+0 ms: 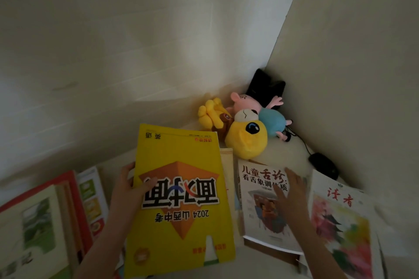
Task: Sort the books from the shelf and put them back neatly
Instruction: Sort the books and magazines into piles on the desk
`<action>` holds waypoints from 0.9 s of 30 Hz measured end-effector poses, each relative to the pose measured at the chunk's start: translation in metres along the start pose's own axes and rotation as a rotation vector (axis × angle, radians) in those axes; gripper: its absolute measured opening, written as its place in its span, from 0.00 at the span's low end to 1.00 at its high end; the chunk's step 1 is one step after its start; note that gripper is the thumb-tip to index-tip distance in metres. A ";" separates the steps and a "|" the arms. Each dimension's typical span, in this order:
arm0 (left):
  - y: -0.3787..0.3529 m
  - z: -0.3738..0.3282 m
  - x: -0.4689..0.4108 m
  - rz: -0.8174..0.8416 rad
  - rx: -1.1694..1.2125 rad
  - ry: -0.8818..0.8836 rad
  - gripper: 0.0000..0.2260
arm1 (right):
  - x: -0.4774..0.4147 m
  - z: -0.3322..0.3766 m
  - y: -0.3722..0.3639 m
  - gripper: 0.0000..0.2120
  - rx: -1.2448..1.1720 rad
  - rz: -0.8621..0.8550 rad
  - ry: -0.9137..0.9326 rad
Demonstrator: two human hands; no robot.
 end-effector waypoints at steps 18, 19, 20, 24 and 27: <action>-0.071 -0.192 0.025 0.469 -0.582 -0.814 0.20 | 0.009 0.342 0.033 0.25 0.533 0.253 1.132; -0.069 -0.200 0.024 0.406 -0.595 -0.843 0.18 | 0.004 0.338 0.036 0.21 0.498 0.282 1.051; -0.062 -0.208 0.024 0.333 -0.566 -0.882 0.17 | 0.001 0.331 0.039 0.17 0.408 0.308 0.980; -0.002 -0.211 0.014 -0.054 -0.110 -0.948 0.17 | -0.018 0.283 0.034 0.10 -0.192 0.407 0.607; 0.021 -0.132 -0.002 -0.153 -0.102 -0.538 0.22 | -0.019 0.239 0.032 0.11 -0.686 0.452 0.133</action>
Point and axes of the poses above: each hand's wrist, its own x-axis away from the middle knuckle, its own y-axis out of the back of the hand, z = x × y, the point moved 7 cm from there along -x, towards the middle knuckle, and after that the axes turned 11 degrees about -z, right-handed, at the moved point
